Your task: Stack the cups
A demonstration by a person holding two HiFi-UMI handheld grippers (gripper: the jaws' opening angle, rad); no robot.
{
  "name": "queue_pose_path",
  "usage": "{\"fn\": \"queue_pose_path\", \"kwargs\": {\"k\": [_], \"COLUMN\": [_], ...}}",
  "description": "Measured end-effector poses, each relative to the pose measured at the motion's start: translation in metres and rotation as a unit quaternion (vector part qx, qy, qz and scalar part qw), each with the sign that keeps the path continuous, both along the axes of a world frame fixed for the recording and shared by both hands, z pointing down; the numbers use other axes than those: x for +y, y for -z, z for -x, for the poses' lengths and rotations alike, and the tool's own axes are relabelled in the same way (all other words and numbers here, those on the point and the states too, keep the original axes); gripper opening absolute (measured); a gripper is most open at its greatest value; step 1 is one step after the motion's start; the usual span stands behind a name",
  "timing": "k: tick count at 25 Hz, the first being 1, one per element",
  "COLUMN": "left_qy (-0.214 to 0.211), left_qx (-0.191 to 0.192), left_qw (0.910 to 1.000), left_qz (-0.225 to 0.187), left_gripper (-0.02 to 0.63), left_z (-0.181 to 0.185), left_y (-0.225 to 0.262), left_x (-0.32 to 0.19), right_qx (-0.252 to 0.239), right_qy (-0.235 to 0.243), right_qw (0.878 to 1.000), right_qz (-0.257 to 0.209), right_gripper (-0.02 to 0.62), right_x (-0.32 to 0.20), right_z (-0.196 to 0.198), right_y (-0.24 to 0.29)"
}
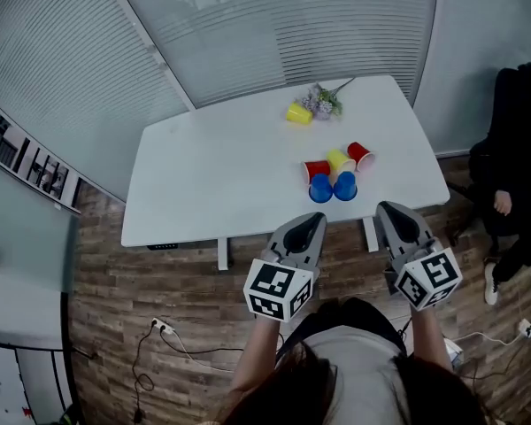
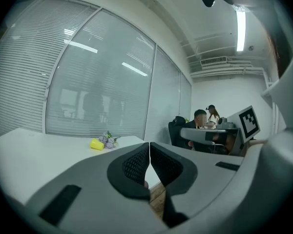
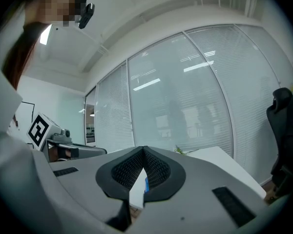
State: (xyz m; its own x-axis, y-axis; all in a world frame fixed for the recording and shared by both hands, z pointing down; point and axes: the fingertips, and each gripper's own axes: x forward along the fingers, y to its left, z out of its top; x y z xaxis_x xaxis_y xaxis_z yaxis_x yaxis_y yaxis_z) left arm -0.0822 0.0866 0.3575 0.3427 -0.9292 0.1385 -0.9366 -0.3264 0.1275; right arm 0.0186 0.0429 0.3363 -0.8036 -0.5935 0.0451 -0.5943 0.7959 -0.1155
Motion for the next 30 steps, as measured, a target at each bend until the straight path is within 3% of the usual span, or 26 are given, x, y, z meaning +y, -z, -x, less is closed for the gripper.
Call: {"fn": "queue_pose_path", "kwargs": {"k": [14, 25, 30], "left_qy": [0.014, 0.034, 0.043], "left_qx": [0.014, 0.013, 0.016], "left_qw": [0.9996, 0.9985, 0.9971], "left_qz": [0.020, 0.042, 0.060], "left_gripper": [0.023, 0.023, 0.023], "left_z": [0.020, 0.035, 0.040], "left_y": [-0.020, -0.034, -0.046], "left_x": [-0.066, -0.124, -0.142], "right_qx": [0.052, 0.103, 0.132], "right_qy": [-0.017, 0.019, 0.046], "right_qw": [0.998, 0.991, 0.983], "right_qz": [0.043, 0.083, 0.116], "right_gripper": [0.028, 0.034, 0.067], "right_x": [-0.084, -0.154, -0.183], "right_z": [0.007, 0.024, 0.032], "right_y": [-0.029, -0.056, -0.074]}}
